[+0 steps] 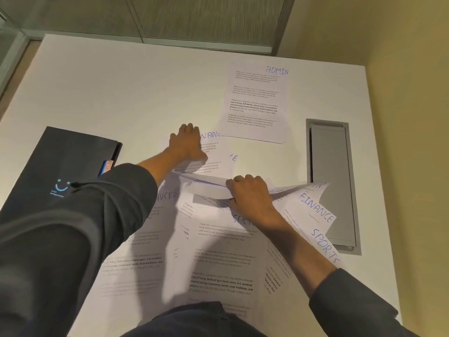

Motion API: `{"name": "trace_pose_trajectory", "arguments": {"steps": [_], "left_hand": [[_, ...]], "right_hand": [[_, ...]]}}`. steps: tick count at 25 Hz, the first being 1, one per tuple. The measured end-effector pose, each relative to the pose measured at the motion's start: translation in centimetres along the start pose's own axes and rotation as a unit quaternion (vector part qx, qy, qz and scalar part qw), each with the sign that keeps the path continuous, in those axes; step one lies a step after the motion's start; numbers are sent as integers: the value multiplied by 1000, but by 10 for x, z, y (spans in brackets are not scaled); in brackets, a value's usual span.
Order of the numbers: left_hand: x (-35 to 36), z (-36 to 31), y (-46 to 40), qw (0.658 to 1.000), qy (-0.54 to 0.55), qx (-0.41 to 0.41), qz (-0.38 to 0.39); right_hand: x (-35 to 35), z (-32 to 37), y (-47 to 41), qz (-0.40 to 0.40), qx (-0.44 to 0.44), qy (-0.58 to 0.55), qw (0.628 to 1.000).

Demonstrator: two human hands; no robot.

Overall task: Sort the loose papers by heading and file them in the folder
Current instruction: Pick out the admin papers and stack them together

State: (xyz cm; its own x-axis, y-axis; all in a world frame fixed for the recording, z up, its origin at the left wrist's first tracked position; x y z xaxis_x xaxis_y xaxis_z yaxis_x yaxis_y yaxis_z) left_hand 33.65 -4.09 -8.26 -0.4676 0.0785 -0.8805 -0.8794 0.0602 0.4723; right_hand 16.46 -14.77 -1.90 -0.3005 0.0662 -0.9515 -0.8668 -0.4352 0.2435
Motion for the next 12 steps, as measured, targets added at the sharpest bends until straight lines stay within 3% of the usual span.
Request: {"name": "trace_pose_trajectory", "arguments": {"steps": [9,12], "left_hand": [[2,8,-1,998,-46,31,-26],[-2,16,3,999,2,25,-39]], "right_hand": [[13,3,5,-5,3,-25,1000],[12,6,6,-25,1,-4,1000]]}}
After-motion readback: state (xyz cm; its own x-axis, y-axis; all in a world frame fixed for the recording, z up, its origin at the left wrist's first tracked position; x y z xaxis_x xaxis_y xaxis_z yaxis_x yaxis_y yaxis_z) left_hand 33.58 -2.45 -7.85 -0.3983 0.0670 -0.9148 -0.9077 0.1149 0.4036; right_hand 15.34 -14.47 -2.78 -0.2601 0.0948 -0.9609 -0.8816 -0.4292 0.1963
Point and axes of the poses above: each hand's wrist, its own y-axis away from the middle knuckle, its own x-axis out of the palm, z = x × y, the point moved 9 cm from there along -y, towards the middle knuckle, and after that the axes turned 15 degrees about -x, right-handed, at the moved point
